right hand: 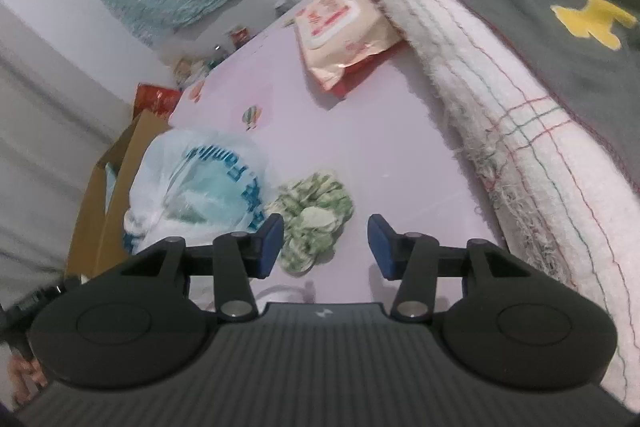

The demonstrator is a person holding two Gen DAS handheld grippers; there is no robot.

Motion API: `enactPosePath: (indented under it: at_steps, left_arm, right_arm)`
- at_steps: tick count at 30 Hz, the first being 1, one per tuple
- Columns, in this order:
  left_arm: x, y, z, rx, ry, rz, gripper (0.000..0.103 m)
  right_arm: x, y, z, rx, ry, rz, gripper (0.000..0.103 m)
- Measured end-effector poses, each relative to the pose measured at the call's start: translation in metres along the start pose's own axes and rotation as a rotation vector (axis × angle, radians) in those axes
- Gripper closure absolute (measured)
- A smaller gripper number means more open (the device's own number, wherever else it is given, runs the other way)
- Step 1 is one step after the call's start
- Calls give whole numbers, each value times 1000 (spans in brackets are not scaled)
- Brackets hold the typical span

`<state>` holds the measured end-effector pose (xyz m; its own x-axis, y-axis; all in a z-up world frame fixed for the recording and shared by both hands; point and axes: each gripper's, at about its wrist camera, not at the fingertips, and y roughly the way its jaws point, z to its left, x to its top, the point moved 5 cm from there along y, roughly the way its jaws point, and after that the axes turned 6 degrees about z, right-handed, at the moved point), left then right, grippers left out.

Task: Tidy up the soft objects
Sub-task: 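Move the left tool back to the yogurt cup lying on the bed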

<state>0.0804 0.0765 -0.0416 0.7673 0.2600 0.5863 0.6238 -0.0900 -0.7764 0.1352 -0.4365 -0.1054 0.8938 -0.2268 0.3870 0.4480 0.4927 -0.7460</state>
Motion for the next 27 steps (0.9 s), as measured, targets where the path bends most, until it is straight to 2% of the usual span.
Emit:
enactPosePath:
  at_steps: [4,7,11,13,15,17,19,22,27]
  left_arm:
    - [-4,-18,-40,-92,86,-19,34]
    - [-11,-26,-79,-206,166,9,33]
    - [-24,-28,-138,-394,244,101,31]
    - [-34,-19,-168,-470,266,172,31]
    - [-44,-4,-193,-511,265,242,31]
    - [-54,17,-216,-504,294,291,31]
    - [-68,41,-232,-458,330,342,31]
    - [-83,78,-245,-428,344,422,31]
    - [-94,129,-255,-371,347,465,29]
  right_arm:
    - [-16,9,14,28,-36,60,42]
    - [-22,13,19,79,-14,82,41]
    - [-19,23,19,177,54,117,41]
    - [-15,28,19,192,72,129,41]
    - [-11,34,18,185,83,141,41]
    - [-9,41,16,183,94,157,41]
    - [-7,50,13,178,102,184,41]
    - [-8,65,8,163,114,239,41]
    - [-10,88,7,168,123,317,41]
